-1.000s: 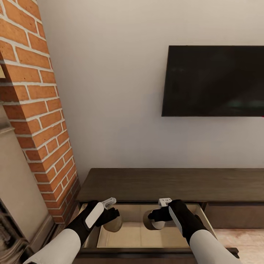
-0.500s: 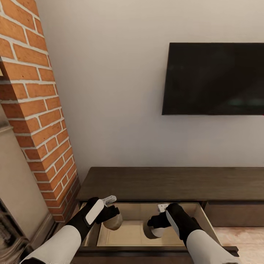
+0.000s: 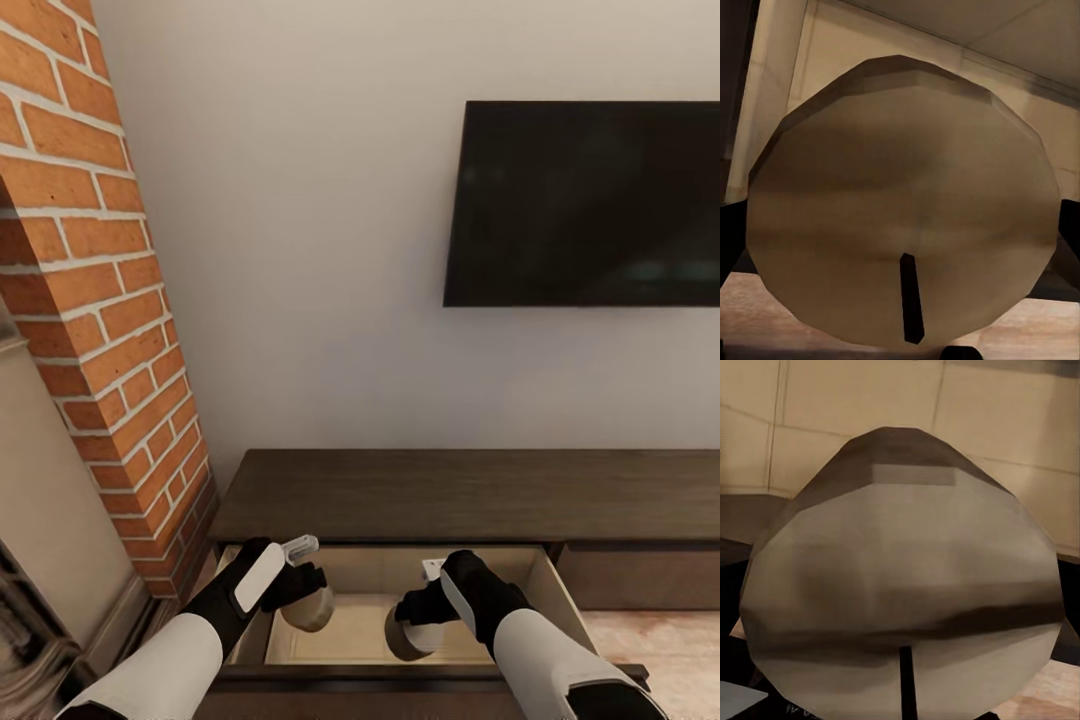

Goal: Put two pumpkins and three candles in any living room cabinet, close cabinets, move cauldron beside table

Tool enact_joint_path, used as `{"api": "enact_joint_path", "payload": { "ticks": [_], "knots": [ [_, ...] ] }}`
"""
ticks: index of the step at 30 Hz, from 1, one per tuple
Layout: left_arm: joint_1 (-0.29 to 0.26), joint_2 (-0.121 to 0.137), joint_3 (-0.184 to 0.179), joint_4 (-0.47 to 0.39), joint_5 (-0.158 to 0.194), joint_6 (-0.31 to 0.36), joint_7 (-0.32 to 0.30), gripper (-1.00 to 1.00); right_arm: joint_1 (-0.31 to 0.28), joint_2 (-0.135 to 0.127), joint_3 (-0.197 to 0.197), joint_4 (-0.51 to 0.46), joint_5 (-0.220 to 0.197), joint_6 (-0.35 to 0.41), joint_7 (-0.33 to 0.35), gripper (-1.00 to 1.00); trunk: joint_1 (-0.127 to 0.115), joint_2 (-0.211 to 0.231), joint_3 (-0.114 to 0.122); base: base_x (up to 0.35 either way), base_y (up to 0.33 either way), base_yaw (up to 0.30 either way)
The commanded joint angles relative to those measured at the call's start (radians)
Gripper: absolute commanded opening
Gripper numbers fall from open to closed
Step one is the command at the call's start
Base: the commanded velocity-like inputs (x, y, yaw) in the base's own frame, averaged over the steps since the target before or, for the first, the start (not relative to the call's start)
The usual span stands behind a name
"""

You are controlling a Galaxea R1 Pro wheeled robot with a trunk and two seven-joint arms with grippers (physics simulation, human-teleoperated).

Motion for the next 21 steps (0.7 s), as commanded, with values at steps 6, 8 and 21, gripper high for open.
{"api": "enact_joint_path", "payload": {
  "ticks": [6,8,21],
  "knots": [
    [-0.060,-0.002,0.001,0.030,0.002,0.020,0.001,-1.00,-0.031,0.000,0.000,-0.007,0.001,-0.005,-0.001,-1.00,0.000,0.000,-0.007,0.000,0.000,0.000],
    [-0.083,-0.003,0.001,0.051,0.003,0.031,0.001,-1.00,-0.045,0.000,0.000,-0.007,0.001,-0.007,-0.004,-1.00,0.000,0.000,-0.007,0.000,0.000,0.000],
    [-0.158,-0.011,0.009,0.139,0.013,0.107,0.000,-1.00,-0.098,0.019,0.000,-0.008,-0.002,-0.005,-0.112,-1.00,0.000,0.000,-0.008,0.000,0.000,0.000]
  ]
}}
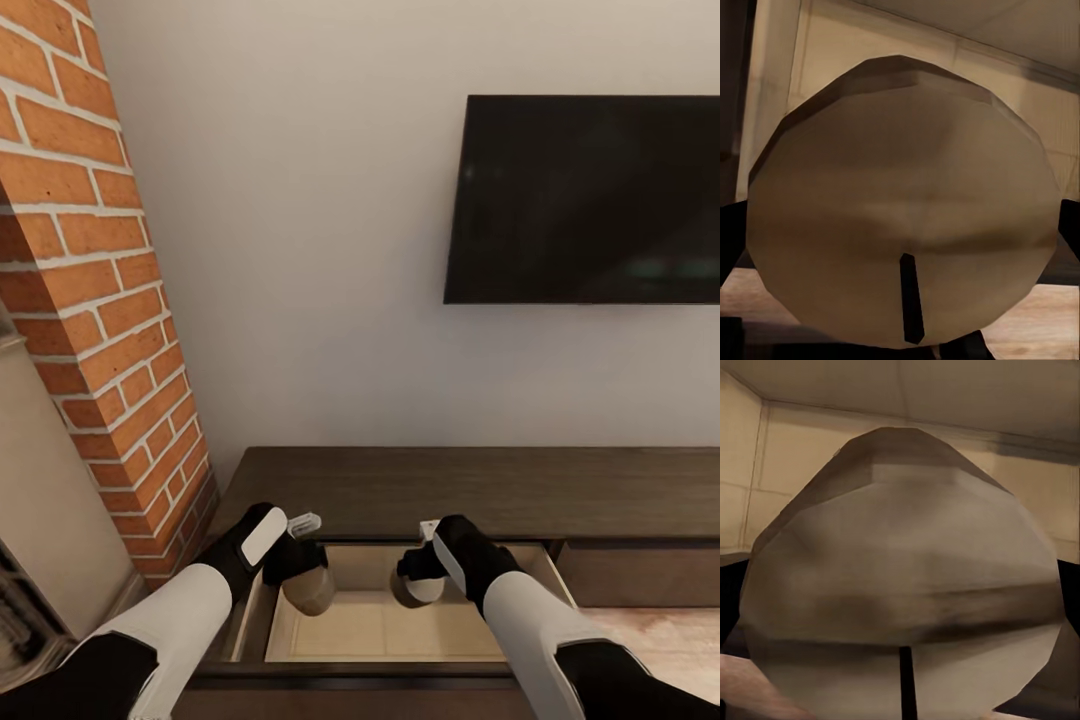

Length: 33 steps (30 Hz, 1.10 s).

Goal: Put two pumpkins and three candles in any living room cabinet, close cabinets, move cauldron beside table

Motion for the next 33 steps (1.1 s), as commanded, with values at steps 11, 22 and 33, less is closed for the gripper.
{"api": "enact_joint_path", "payload": {
  "ticks": [11,22,33],
  "knots": [
    [0.009,-0.002,0.004,0.007,0.004,-0.001,-0.002,-1.00,-0.019,0.017,0.001,-0.008,0.008,0.085,0.002,-1.00,0.000,0.000,-0.013,0.000,0.000,0.000],
    [0.032,0.002,0.003,0.007,0.008,-0.054,-0.005,-1.00,-0.029,0.018,0.000,-0.005,0.002,0.113,0.003,-1.00,0.000,0.000,-0.031,0.000,0.000,-0.068],
    [0.034,0.008,0.003,0.007,0.001,-0.105,-0.006,-1.00,-0.030,0.019,0.001,-0.011,0.001,0.112,0.004,-1.00,0.000,0.000,-0.044,0.000,0.000,-0.046]
  ]
}}
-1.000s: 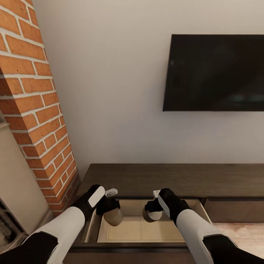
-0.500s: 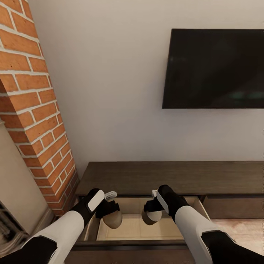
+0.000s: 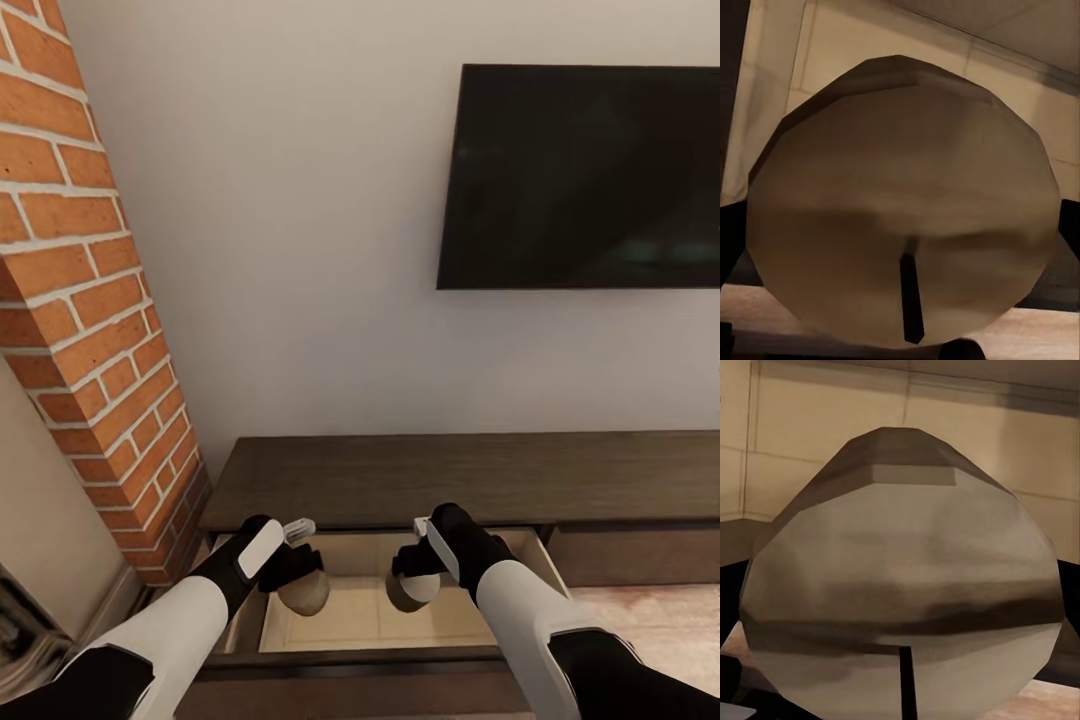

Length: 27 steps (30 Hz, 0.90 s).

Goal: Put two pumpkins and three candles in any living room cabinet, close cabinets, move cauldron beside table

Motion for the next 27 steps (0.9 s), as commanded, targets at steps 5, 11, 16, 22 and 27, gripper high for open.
{"api": "enact_joint_path", "payload": {
  "ticks": [5,11,16,22,27],
  "knots": [
    [0.006,0.001,-0.004,0.000,-0.004,-0.009,0.000,-1.00,0.001,0.001,0.000,0.002,0.001,0.000,0.000,-1.00,0.000,0.000,-0.001,0.033,0.026,-0.003],
    [0.011,0.002,-0.005,0.002,-0.002,-0.008,0.000,-1.00,0.004,0.002,-0.001,0.018,0.001,-0.002,0.000,-1.00,0.000,0.000,-0.001,0.215,0.161,-0.001],
    [0.015,0.000,-0.001,0.021,0.003,-0.006,-0.003,-1.00,0.010,0.001,-0.001,0.037,0.002,-0.058,-0.001,-1.00,0.000,0.000,-0.002,0.100,0.067,0.000],
    [0.015,-0.007,-0.002,0.044,0.005,-0.021,-0.005,-1.00,0.011,0.001,0.000,0.039,0.004,-0.069,-0.001,-1.00,0.000,0.000,-0.010,0.011,0.007,0.000],
    [0.015,-0.010,-0.007,0.047,-0.002,-0.070,-0.006,-1.00,0.012,0.002,0.002,0.053,0.004,-0.070,-0.004,-1.00,0.000,0.000,-0.017,0.002,0.001,0.009]
  ]
}}
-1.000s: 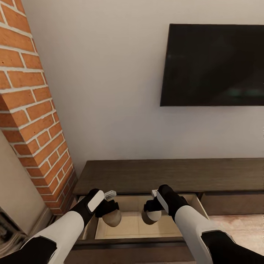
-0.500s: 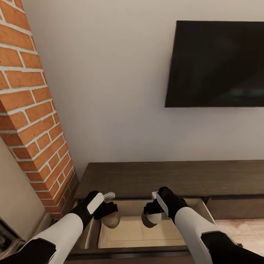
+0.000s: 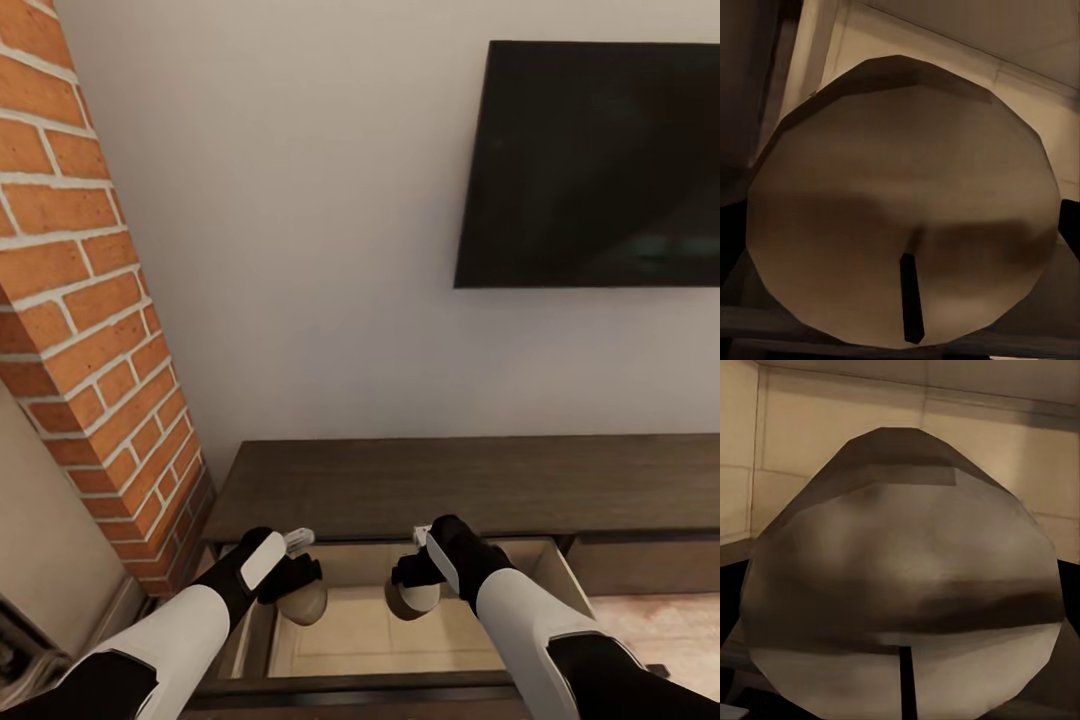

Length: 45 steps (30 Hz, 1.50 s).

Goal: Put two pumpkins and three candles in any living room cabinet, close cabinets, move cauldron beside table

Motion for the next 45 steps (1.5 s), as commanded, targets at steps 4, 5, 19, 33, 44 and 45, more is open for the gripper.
{"api": "enact_joint_path", "payload": {
  "ticks": [4,5,19,33,44,45],
  "knots": [
    [0.000,-0.005,-0.006,0.002,-0.010,-0.035,0.001,-1.00,-0.001,0.003,-0.001,0.040,-0.002,-0.010,-0.004,-1.00,0.000,0.000,-0.006,0.000,0.000,0.063],
    [0.000,-0.007,-0.006,0.002,-0.015,-0.038,0.002,-1.00,-0.001,0.005,-0.001,0.045,-0.002,-0.018,-0.005,-1.00,0.000,0.000,-0.008,0.000,0.000,0.085],
    [-0.001,-0.042,-0.008,0.004,-0.109,-0.042,0.010,-1.00,-0.001,0.014,-0.001,0.059,-0.002,-0.081,-0.058,-1.00,0.000,0.000,-0.030,0.000,0.000,0.101],
    [-0.001,-0.049,-0.008,0.003,-0.108,-0.040,0.003,-1.00,-0.001,0.009,0.001,0.052,-0.001,-0.081,-0.059,-1.00,0.000,0.000,-0.047,0.000,0.000,0.014],
    [-0.010,-0.049,-0.006,0.003,-0.104,-0.005,0.005,-1.00,-0.008,0.011,0.001,0.055,-0.002,-0.079,-0.062,-1.00,0.000,0.000,-0.064,0.000,0.000,0.034],
    [-0.011,-0.049,-0.006,0.003,-0.103,0.002,0.006,-1.00,-0.009,0.011,0.001,0.055,-0.002,-0.079,-0.063,-1.00,0.000,0.000,-0.066,0.000,0.000,0.073]
  ]
}}
